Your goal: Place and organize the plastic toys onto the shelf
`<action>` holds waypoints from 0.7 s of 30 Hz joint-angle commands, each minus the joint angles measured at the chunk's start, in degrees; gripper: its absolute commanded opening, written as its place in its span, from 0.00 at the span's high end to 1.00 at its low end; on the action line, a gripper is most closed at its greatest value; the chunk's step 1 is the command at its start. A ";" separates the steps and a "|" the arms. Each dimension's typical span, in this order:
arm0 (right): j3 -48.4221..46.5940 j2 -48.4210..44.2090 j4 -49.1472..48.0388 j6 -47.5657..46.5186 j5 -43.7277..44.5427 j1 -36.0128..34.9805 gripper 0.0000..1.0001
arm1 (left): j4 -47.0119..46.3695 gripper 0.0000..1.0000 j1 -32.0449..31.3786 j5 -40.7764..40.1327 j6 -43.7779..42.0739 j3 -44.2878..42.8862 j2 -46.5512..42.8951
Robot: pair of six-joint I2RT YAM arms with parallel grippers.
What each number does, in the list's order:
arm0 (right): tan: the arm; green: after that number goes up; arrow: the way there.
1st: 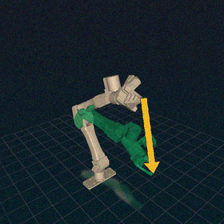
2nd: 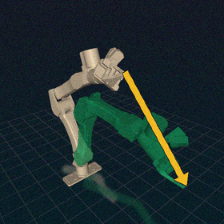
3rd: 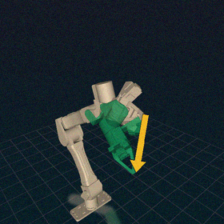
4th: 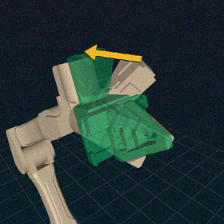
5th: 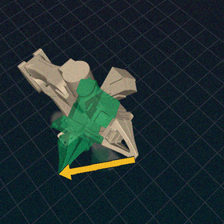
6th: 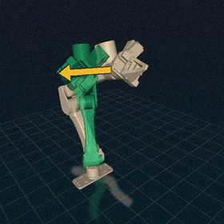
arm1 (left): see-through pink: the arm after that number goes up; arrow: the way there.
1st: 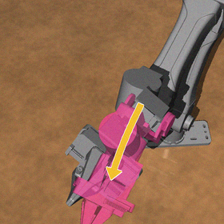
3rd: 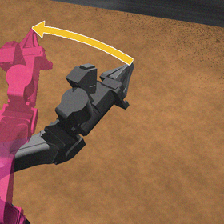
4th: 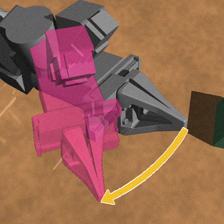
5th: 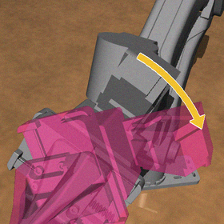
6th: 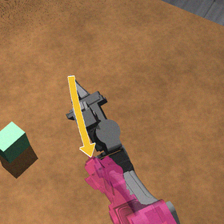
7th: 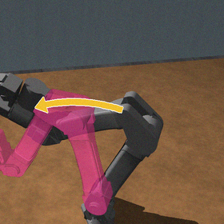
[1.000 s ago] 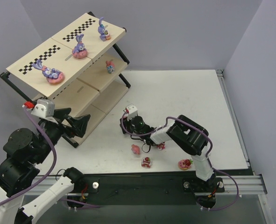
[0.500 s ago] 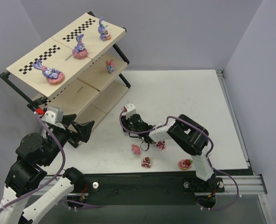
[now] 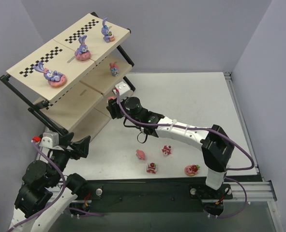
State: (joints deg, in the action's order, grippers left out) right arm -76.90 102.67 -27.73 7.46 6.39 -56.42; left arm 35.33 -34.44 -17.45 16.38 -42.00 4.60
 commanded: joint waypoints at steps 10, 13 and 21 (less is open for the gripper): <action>-25.39 14.82 6.19 -2.72 -10.69 3.07 1.00 | 3.07 0.08 0.60 -21.48 3.83 0.69 -2.58; -29.96 17.64 7.76 -2.80 -12.36 3.51 1.00 | 3.95 0.05 0.60 -23.94 3.92 0.69 -2.67; -33.75 19.84 10.85 -3.77 -13.25 3.51 1.00 | 4.83 0.03 0.77 -25.52 4.97 0.51 -3.54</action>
State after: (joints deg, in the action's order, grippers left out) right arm -107.44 121.82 -18.48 4.40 -4.93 -52.80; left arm 39.79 -34.02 -40.60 20.53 -39.72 2.02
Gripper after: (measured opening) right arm 0.415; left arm 0.971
